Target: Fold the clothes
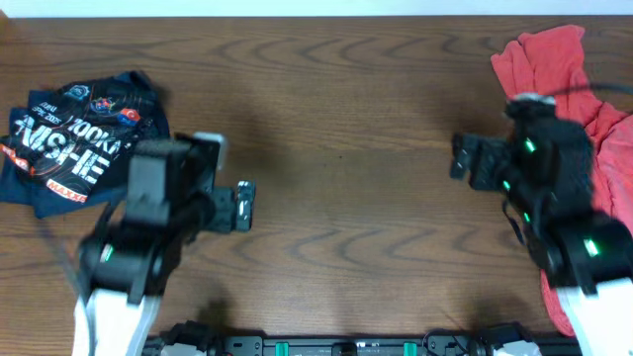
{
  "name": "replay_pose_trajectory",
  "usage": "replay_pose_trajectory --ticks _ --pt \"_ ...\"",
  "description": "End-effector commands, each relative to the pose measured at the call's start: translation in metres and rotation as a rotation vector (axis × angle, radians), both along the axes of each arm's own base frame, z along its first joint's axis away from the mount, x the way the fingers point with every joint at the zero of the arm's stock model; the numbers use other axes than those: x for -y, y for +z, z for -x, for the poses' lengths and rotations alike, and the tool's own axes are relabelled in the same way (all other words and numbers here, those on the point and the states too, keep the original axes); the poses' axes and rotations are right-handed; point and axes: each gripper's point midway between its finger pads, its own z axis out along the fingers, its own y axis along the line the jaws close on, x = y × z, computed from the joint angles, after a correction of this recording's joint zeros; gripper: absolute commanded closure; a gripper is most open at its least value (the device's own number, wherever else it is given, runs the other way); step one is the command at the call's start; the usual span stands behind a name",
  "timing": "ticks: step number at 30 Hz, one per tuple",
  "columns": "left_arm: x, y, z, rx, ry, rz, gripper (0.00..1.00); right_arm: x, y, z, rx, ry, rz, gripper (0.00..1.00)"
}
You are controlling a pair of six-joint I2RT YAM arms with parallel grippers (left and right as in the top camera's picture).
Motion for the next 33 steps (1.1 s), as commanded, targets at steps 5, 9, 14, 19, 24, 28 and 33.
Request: replay_pose_trajectory --ticks 5,9,14,19,24,28,33 --pt "-0.017 0.021 0.036 0.16 0.09 0.028 0.02 0.018 0.006 0.057 0.085 -0.023 0.033 0.01" --pt "-0.019 0.029 0.045 0.212 0.09 0.04 0.02 0.022 0.0 0.082 0.107 -0.02 0.021 0.01" --pt "-0.019 0.029 0.046 0.215 0.09 0.04 0.02 0.021 -0.01 0.1 0.071 0.006 0.012 0.01" --pt "-0.019 0.029 0.046 0.215 0.09 0.041 0.02 0.024 -0.028 0.113 -0.019 0.007 0.03 0.01" --pt "-0.019 0.029 0.046 0.215 0.09 0.04 0.02 0.026 -0.041 0.124 -0.088 0.008 0.045 0.01" --pt "-0.019 0.029 0.046 0.215 0.09 0.041 0.02 0.027 -0.048 0.13 -0.127 0.008 0.053 0.01" --pt "-0.019 0.029 0.046 0.215 0.09 0.041 0.02 0.028 -0.051 0.135 -0.133 0.008 0.055 0.01"
